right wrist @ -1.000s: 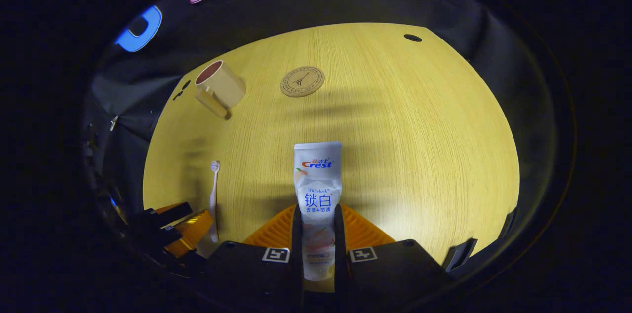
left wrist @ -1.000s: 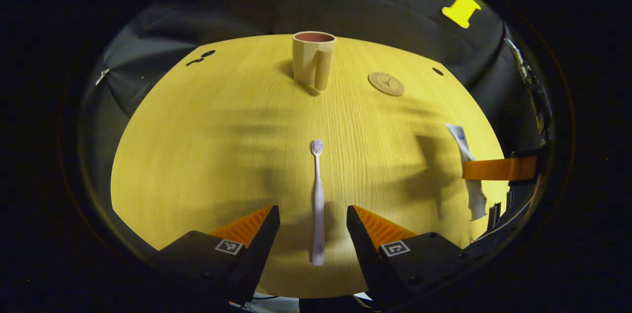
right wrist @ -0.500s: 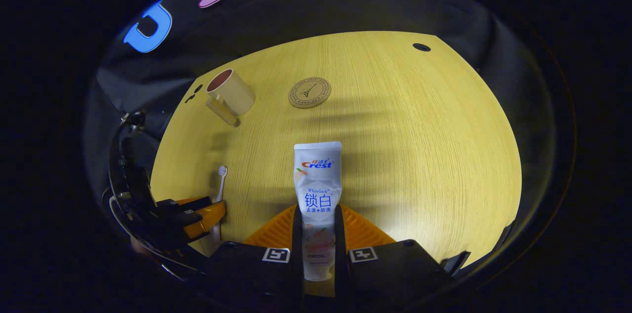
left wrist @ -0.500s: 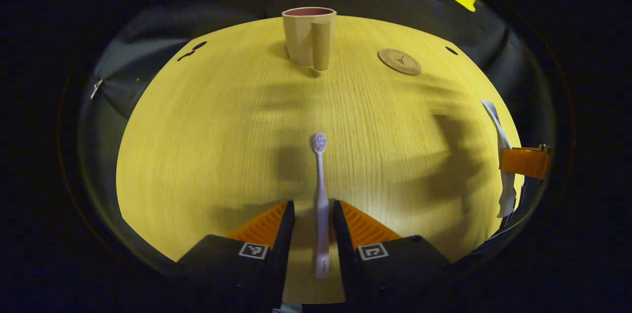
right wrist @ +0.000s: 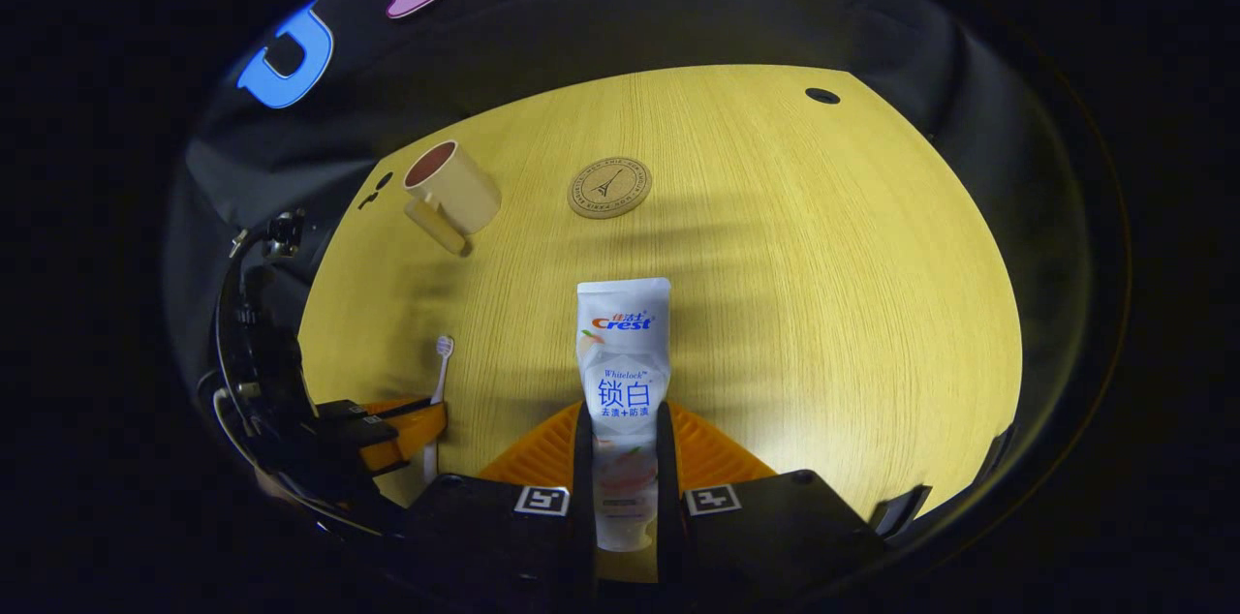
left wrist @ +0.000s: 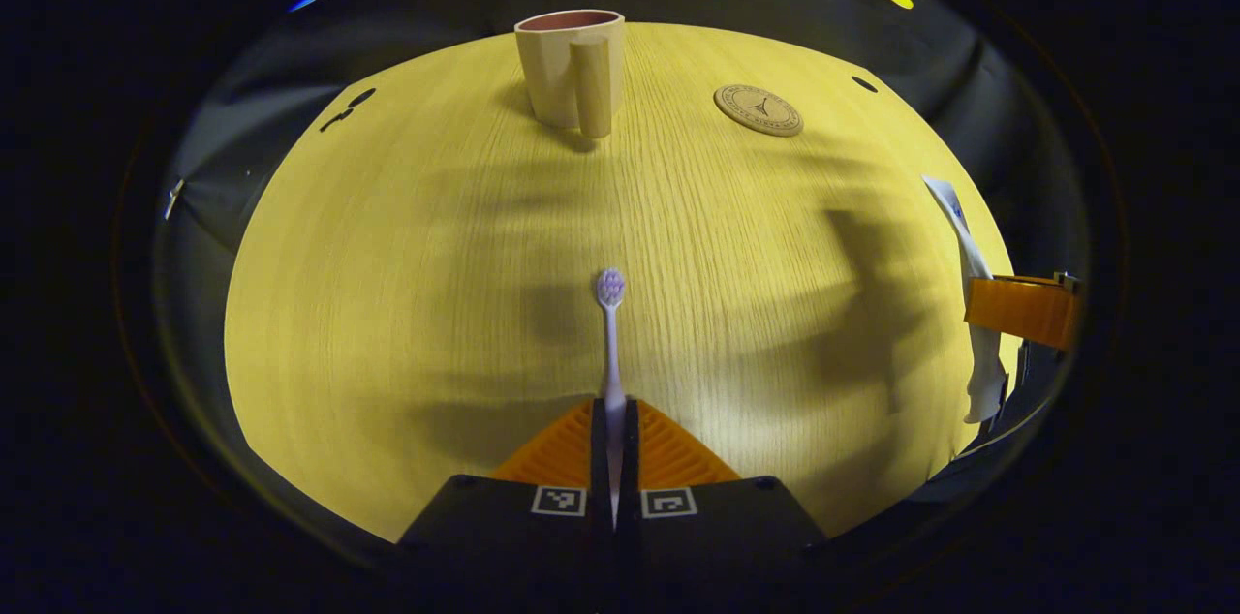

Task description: Put the toothbrush and toothpaste on the desktop into the cup, then pick up the cup and place it on the coaster on the desktop.

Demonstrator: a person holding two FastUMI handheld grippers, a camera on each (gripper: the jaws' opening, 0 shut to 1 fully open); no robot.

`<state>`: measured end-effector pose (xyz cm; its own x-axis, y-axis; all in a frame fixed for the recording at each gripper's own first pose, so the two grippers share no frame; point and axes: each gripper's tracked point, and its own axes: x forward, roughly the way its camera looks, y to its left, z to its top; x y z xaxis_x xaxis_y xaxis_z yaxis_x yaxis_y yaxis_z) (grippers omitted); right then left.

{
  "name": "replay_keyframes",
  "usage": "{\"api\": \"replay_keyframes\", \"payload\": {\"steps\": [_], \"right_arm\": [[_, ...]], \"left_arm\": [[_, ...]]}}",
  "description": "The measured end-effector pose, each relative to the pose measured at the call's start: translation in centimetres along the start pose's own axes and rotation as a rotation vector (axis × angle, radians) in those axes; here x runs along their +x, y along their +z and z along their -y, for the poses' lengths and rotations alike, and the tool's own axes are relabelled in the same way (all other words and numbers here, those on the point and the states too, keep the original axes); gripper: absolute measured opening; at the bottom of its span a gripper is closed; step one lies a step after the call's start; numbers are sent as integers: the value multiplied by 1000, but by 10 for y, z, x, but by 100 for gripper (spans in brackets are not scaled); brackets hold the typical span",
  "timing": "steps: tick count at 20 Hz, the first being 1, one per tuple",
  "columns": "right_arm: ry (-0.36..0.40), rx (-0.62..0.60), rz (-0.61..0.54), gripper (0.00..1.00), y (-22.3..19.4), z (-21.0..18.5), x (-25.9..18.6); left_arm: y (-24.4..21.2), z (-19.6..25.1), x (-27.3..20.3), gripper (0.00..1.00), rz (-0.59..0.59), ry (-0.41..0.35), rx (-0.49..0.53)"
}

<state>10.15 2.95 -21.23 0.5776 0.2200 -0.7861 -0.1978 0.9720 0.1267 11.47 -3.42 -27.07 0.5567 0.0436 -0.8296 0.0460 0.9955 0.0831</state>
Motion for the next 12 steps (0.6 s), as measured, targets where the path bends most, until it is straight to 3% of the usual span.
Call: {"api": "replay_keyframes", "payload": {"steps": [5, 12], "right_arm": [[0, -12, 34, 29, 20, -9, 2], [68, -64, 221, 29, 103, -56, -5]], "left_arm": [[1, -5, -13, 6, 87, 1, 13], [23, -16, -51, 6, 243, -65, -72]]}}
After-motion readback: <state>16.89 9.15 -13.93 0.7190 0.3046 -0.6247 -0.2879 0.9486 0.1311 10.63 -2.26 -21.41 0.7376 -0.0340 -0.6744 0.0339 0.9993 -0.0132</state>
